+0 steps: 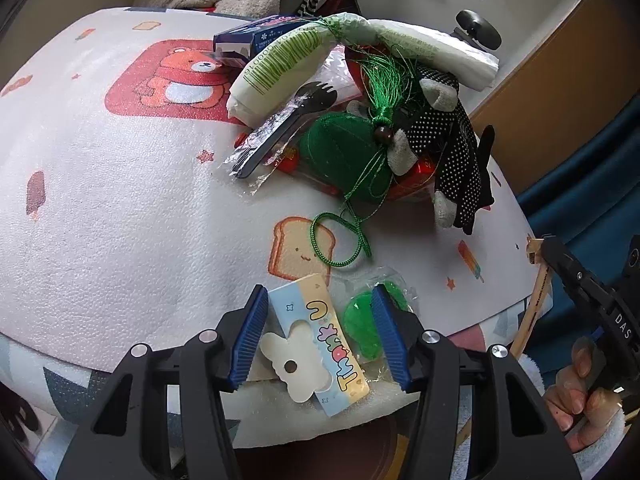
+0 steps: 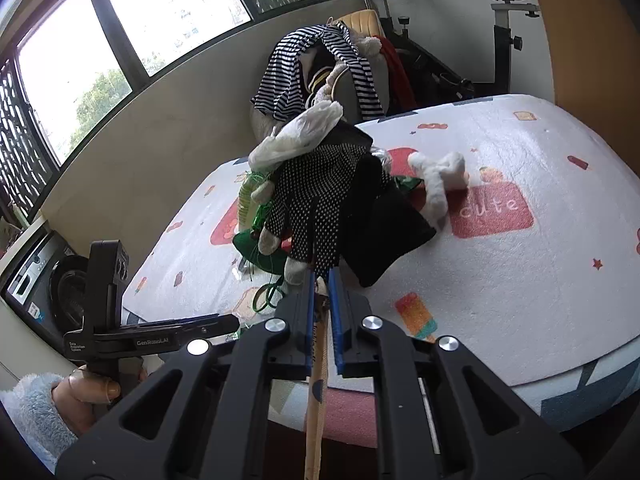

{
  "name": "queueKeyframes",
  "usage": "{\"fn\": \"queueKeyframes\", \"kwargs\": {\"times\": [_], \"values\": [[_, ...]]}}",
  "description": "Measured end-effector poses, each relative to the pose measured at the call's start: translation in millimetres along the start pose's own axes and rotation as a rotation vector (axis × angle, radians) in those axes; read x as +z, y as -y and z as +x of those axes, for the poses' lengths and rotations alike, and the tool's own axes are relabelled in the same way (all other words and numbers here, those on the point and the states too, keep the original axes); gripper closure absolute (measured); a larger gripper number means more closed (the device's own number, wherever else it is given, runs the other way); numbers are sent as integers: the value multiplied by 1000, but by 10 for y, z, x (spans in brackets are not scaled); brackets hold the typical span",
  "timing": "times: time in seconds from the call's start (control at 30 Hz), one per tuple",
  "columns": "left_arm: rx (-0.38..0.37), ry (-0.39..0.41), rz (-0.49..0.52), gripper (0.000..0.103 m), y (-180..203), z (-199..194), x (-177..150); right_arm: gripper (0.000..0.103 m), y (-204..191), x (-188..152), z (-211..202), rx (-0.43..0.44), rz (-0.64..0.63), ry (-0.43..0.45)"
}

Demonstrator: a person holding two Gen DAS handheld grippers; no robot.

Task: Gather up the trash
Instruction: 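Lift the wooden stick with the right gripper while the left gripper grasps the paper tag, then lower the wooden stick into the brown pot and open the right gripper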

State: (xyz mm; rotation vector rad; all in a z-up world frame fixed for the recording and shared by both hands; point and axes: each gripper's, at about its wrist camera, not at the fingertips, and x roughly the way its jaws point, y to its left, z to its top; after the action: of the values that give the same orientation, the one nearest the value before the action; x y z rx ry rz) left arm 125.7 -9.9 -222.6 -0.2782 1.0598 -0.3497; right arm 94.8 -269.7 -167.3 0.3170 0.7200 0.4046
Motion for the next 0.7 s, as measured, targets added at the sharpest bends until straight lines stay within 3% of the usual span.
{"fn": "queueKeyframes", "kwargs": {"times": [0.07,0.1,0.13,0.17,0.47,0.7], "values": [[22,5,25,52,49,15,-11,92,-6,-20,15,-1,-3,-8],[58,10,48,65,81,21,-18,92,-4,-29,21,-1,-3,-12],[96,10,70,72,125,44,-25,92,-3,-36,26,0,-2,-16],[121,14,83,94,148,41,-27,92,-8,-42,30,0,-1,-19],[71,120,185,101,407,-434,19,92,-146,-120,-29,9,-8,3],[23,147,177,101,444,-828,-114,92,-396,-212,-107,6,-32,82]]}}
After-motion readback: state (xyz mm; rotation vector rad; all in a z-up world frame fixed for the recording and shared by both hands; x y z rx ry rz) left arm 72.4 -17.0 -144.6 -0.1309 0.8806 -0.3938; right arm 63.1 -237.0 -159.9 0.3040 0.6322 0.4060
